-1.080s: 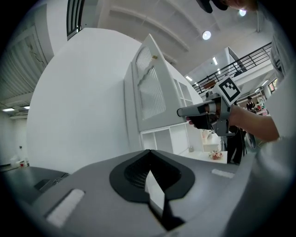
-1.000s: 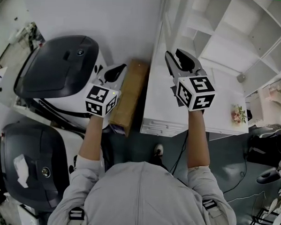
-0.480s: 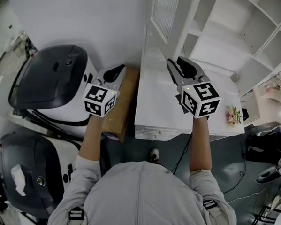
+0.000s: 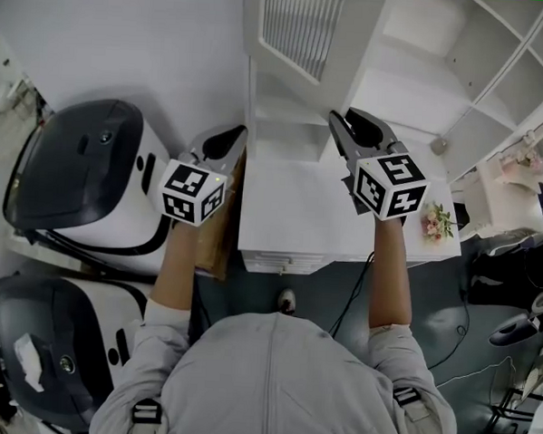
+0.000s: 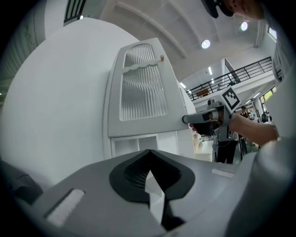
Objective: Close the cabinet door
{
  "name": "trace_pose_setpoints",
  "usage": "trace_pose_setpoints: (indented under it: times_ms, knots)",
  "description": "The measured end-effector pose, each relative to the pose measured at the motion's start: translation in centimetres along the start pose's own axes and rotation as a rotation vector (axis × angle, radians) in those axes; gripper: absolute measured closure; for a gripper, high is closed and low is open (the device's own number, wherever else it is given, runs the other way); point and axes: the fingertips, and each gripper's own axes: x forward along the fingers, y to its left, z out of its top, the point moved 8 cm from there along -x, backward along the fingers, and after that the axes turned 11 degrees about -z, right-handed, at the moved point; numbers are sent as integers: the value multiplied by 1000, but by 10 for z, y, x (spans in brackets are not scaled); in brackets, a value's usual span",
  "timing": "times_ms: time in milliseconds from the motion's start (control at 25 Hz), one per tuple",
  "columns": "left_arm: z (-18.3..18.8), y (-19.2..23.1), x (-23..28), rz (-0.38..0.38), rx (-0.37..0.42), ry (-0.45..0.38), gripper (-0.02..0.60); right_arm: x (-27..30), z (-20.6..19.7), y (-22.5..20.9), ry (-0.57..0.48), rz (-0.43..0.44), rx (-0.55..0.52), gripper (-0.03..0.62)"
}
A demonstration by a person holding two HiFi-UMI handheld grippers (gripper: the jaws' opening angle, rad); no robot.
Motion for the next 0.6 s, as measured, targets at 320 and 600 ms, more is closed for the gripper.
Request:
trace_pose_setpoints:
  times_ms: [320, 600]
  knots:
    - [0, -10, 29, 15, -6, 12, 563, 24, -8, -61, 12, -40, 37, 505]
    - [6, -11, 36, 54, -3, -5, 563, 46, -13, -95, -5, -91, 60, 491]
